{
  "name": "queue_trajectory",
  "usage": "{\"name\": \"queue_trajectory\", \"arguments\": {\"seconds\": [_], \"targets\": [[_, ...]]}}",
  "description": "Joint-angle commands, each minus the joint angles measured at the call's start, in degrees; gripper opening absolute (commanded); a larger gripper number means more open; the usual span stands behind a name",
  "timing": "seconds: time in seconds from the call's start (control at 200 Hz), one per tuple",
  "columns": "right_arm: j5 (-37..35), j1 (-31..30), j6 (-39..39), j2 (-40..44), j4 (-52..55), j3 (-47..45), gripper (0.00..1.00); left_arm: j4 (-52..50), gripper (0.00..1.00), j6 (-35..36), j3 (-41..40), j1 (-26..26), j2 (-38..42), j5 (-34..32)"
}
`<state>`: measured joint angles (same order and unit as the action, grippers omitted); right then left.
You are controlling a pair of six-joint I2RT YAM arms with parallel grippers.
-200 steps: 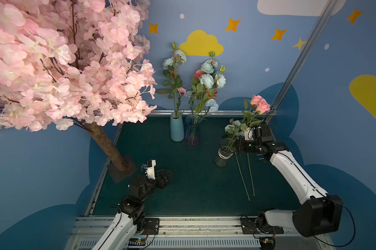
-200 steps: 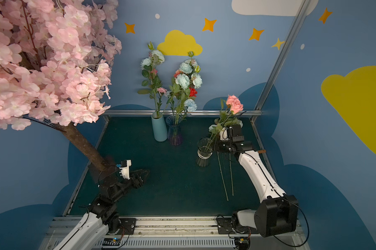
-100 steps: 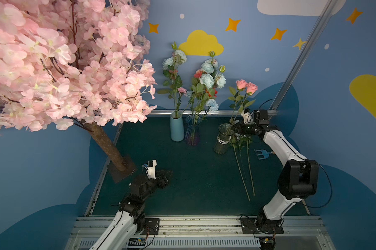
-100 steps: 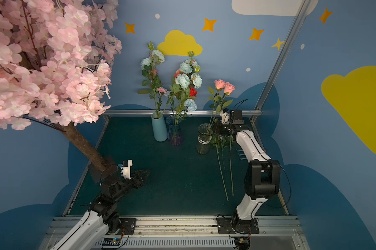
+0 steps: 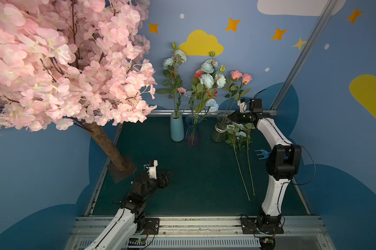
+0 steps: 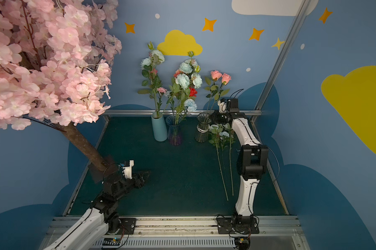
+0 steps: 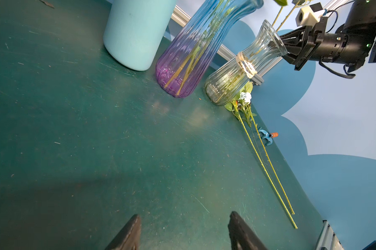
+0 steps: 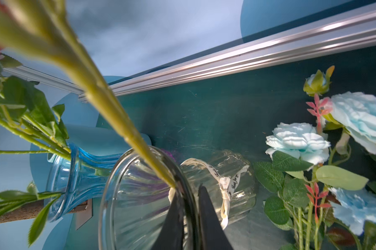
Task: Pick out blue flowers from the vase
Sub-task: Move the vase to the center of the board.
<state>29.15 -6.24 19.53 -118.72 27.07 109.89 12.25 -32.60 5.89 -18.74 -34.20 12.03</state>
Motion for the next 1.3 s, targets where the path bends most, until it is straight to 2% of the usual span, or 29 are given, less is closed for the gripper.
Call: {"name": "queue_trajectory", "arguments": {"seconds": [0.0, 0.025, 0.155, 0.26, 0.551, 0.701, 0.936, 1.026, 1.111, 1.216, 1.296], "targets": [[-0.08, -0.7, -2.14, -0.66, -1.07, 2.44, 0.0, 1.39, 0.65, 0.3, 1.22, 0.27, -0.29, 0.42], [-0.06, -0.85, -2.19, -0.73, -1.05, 2.44, 0.0, 1.5, 0.65, 0.26, 1.23, 0.27, -0.28, 0.45], [0.71, -1.49, -2.32, -0.38, -1.12, 1.94, 0.18, 1.5, 0.65, 0.29, 1.23, 0.22, -0.37, 0.44], [1.43, -1.78, -1.92, 0.71, -2.26, -0.2, 0.29, 1.49, 0.65, 0.31, 1.23, 0.21, -0.32, 0.45], [0.19, -1.76, -1.16, 6.87, -6.3, -8.36, 0.4, 1.42, 0.65, 0.22, 1.14, 0.25, -0.04, 0.45], [-3.08, -2.02, -0.26, 16.8, -12.73, -20.43, 0.42, 0.7, 0.65, 0.28, 1.65, 0.27, -0.37, 0.27], [-6.32, -2.08, 0.42, 35.79, -24.11, -44.21, 0.53, -0.79, 0.66, 1.74, 6.6, 0.14, -4.48, -0.41], [-7.62, -2.02, 0.24, 42.1, -27.32, -52.08, 0.54, -1.43, 0.67, 2.36, 10.88, 0.16, -6.85, -1.52], [-9.81, -2.06, 0.58, 47.92, -31.17, -60.08, 0.54, -4.24, 0.67, 3.18, 18.25, 0.1, -11.59, -2.5], [-14.1, -2.07, 0.64, 53.56, -38.82, -70.49, 0.55, -10.66, 0.69, 3.84, 31.42, -0.16, -21.51, -3.71], [-17.66, -1.81, -1.07, 54.49, -42.76, -75.79, 0.56, -16.88, 0.71, 4.81, 43.29, -1.2, -31.02, -3.71]]}}
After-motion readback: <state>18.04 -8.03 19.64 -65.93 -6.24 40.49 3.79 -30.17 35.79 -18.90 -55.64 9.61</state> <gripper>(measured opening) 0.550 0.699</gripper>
